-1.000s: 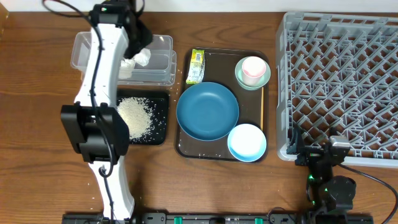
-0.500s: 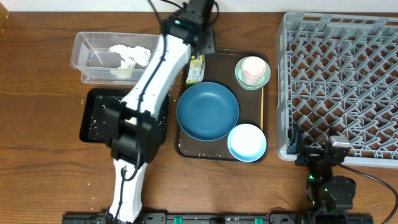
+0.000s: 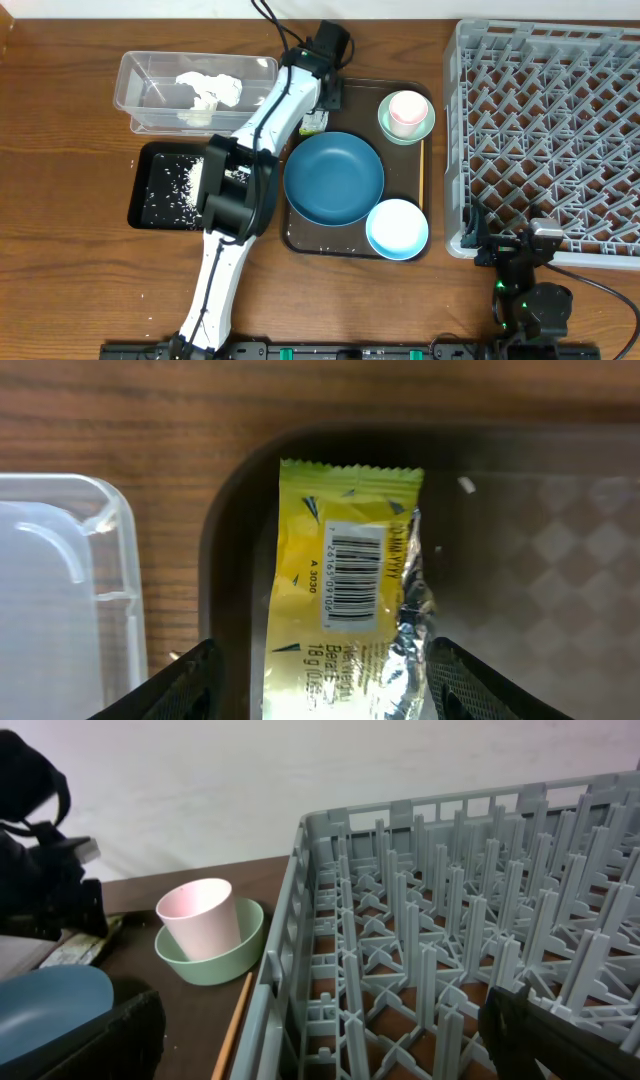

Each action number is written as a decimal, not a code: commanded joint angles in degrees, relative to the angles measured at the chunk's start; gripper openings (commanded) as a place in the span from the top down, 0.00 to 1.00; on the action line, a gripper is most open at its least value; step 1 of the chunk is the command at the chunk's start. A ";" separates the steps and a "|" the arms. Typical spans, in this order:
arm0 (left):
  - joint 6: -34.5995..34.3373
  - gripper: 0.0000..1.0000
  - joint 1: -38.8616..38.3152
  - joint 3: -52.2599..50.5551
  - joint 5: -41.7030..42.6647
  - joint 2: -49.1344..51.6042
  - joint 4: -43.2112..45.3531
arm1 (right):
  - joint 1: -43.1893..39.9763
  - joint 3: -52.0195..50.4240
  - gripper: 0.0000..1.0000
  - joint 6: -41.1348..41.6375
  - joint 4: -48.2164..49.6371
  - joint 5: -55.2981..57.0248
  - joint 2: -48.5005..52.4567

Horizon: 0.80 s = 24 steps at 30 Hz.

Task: Sort waste into correct bins and load items into the dishwasher rack
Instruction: 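Grasp the yellow snack wrapper with the left gripper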

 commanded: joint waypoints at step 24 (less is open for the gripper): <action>0.66 0.94 -0.04 1.14 2.80 -7.50 -7.43 | 0.11 -0.07 0.01 -0.66 -0.24 -0.22 -0.22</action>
